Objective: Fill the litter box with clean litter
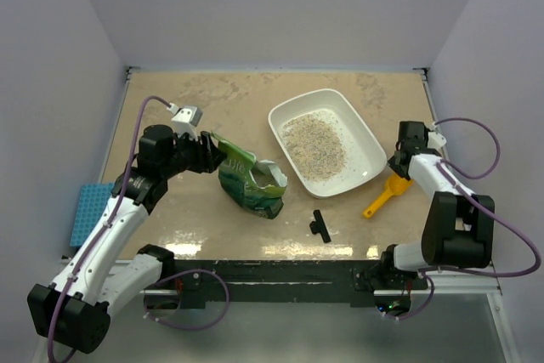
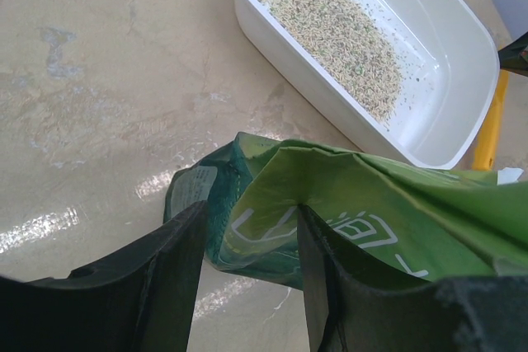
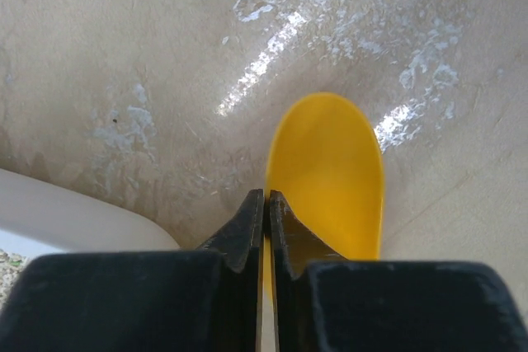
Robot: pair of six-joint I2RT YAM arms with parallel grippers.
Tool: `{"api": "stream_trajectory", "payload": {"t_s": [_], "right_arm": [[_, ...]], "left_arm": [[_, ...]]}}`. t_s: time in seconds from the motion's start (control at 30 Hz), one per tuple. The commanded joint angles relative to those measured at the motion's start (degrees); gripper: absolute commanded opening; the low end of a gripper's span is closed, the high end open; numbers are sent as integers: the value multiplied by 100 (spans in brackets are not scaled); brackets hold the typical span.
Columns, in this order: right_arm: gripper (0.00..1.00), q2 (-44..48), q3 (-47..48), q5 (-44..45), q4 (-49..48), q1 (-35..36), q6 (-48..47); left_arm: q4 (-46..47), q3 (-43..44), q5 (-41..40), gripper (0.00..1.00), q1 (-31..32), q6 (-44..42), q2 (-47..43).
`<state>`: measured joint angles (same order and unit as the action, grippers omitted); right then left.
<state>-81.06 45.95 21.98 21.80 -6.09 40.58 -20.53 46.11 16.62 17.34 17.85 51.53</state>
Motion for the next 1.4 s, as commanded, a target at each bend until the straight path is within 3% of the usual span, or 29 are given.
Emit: {"api": "stream_trajectory", "payload": {"t_s": [0.0, 0.3, 0.43, 0.57, 0.63, 0.83, 1.0, 1.13, 1.37], "right_arm": [[0, 55, 141, 148, 34, -33, -102], [0, 774, 1520, 263, 202, -33, -1489], [0, 1223, 2170, -289, 0, -15, -2544], [0, 1285, 2584, -1647, 104, 265, -3790], [0, 1294, 2716, -1863, 114, 738, -4030], [0, 1049, 3384, -2136, 535, 3373, -5138], [0, 1013, 4052, -2189, 1149, 4439, -5753], [0, 1118, 4106, -1646, 1502, 5318, -6035], [0, 1391, 4132, -1022, 1757, 6723, -6281]], "left_arm": [[58, 83, -98, 52, 23, -132, -64], [-91, 311, -133, 52, 15, -159, 50], [-266, 688, 7, 52, 23, -167, 235], [-355, 996, 306, 52, 15, -159, 288], [-477, 1224, 394, 52, 23, -185, 305], [-1627, 2505, 554, 52, 15, -483, 568], [-2533, 3413, 482, 52, 23, -510, 868], [-2798, 3940, 596, 52, 15, -379, 973], [-2097, 3432, 1588, 52, 15, 403, 859]]}}
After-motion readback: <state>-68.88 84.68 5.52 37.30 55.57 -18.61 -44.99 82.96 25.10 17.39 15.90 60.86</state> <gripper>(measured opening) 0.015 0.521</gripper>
